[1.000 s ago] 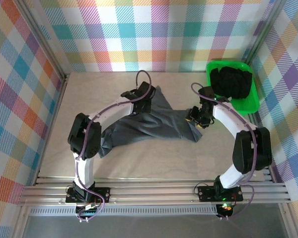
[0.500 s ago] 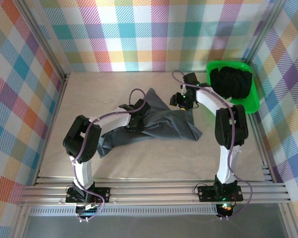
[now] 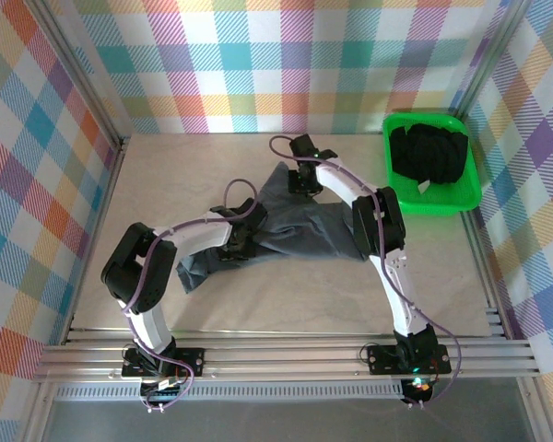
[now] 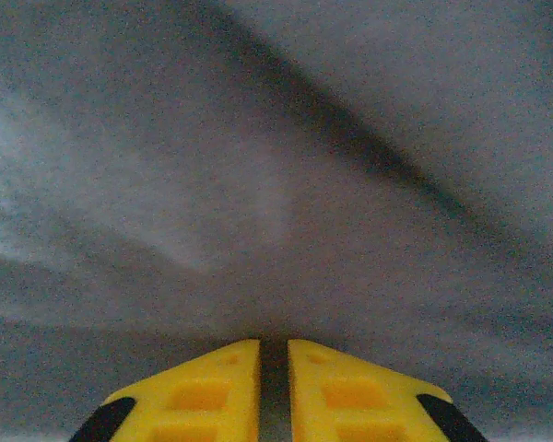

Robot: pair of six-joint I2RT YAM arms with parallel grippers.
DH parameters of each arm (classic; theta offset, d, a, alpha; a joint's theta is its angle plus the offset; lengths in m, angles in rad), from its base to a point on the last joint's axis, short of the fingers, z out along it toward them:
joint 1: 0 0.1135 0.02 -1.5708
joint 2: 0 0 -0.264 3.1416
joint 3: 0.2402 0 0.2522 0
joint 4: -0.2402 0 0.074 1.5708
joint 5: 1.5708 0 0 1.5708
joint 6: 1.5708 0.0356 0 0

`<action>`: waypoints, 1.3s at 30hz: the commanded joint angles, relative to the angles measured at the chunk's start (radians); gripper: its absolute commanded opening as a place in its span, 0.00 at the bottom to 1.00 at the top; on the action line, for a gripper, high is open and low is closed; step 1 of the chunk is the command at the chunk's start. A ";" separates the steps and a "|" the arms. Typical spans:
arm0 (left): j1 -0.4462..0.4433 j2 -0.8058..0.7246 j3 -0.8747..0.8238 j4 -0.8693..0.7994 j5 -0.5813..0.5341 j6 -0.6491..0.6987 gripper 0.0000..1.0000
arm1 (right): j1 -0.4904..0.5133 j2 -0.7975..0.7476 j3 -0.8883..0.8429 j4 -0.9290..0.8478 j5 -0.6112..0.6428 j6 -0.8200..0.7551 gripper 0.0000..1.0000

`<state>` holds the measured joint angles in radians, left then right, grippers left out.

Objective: Fold and stack the t-shirts

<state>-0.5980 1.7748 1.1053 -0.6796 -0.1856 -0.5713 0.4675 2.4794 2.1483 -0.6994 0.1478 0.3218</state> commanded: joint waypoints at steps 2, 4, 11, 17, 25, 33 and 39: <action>0.082 -0.045 -0.044 -0.041 0.001 -0.035 0.12 | -0.011 0.025 -0.002 -0.157 0.137 0.019 0.11; 0.130 -0.039 -0.058 -0.049 -0.001 -0.038 0.10 | -0.023 -0.006 -0.038 -0.169 0.145 0.028 0.01; 0.359 -0.008 -0.073 -0.054 -0.017 0.021 0.06 | -0.062 -0.258 -0.363 -0.176 0.117 0.093 0.00; 0.411 -0.025 0.049 -0.084 -0.017 0.035 0.16 | -0.062 -0.542 -0.731 -0.108 -0.038 0.204 0.00; 0.028 -0.122 0.197 -0.146 0.036 -0.135 0.41 | -0.112 -0.635 -0.822 -0.059 -0.106 0.178 0.00; -0.239 0.284 0.638 -0.263 0.053 -0.136 0.49 | -0.198 -0.618 -0.735 -0.081 -0.120 0.141 0.28; -0.306 0.499 0.863 -0.311 -0.082 -0.059 0.58 | -0.268 -0.671 -0.759 -0.072 -0.174 0.195 0.36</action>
<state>-0.8818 2.2406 1.8957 -0.8989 -0.1715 -0.6701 0.2188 1.8618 1.3895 -0.7628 0.0170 0.4870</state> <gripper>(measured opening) 0.563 0.356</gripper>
